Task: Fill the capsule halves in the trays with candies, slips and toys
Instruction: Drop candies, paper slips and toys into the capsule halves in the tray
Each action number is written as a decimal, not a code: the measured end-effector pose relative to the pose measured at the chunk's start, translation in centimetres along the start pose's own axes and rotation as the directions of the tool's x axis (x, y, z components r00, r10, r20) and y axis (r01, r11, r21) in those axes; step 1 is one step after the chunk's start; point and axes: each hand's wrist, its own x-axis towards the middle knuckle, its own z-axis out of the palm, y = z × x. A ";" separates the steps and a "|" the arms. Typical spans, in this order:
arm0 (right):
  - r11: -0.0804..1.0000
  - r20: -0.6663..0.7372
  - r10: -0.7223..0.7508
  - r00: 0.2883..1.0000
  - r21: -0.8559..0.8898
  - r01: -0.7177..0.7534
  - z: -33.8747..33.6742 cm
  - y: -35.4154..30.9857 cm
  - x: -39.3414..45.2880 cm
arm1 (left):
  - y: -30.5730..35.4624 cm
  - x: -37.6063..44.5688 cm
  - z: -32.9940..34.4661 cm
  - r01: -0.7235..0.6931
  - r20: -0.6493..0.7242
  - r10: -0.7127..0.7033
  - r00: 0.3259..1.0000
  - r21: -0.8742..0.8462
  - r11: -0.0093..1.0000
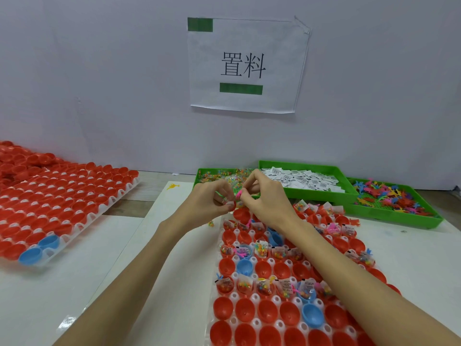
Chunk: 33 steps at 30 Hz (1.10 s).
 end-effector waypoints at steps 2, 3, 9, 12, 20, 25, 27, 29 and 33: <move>1.000 0.008 -0.011 1.000 -0.014 0.011 -0.3 0.2 0.0 | 0.0 -0.1 0.0 0.007 0.005 -0.007 1.000 0.011 1.000; 1.000 0.011 -0.015 1.000 -0.019 0.015 -0.5 0.3 0.0 | 0.0 0.0 -0.1 0.009 0.006 -0.009 1.000 0.013 1.000; 0.998 -0.026 0.022 0.999 0.058 -0.021 -0.7 0.4 0.0 | 0.2 0.1 -0.4 0.003 0.071 -0.004 0.997 0.017 1.000; 0.998 -0.005 0.036 0.999 0.059 -0.035 -0.6 0.3 0.0 | 0.2 0.1 -0.6 -0.012 0.112 0.009 0.994 0.030 0.999; 0.996 -0.092 0.054 0.994 0.077 -0.047 -1.0 0.6 -0.1 | 0.2 0.3 -0.3 -0.206 0.138 0.173 0.975 0.271 0.940; 0.996 -0.119 0.081 0.990 0.057 -0.074 -1.7 0.7 0.0 | 0.1 0.2 -0.4 -0.273 0.190 0.223 0.956 0.304 0.912; 0.996 -0.090 0.093 0.992 0.011 -0.093 -1.6 0.6 0.1 | 0.1 0.2 -0.5 -0.273 0.192 0.221 0.956 0.312 0.910; 0.994 -0.039 0.101 0.994 -0.039 -0.103 -1.3 0.5 0.3 | 0.1 0.1 -0.7 -0.257 0.183 0.210 0.960 0.288 0.922; 0.994 0.036 0.069 0.997 -0.089 -0.066 -0.7 0.3 0.3 | 0.1 -0.1 -0.7 -0.239 0.136 0.209 0.968 0.269 0.933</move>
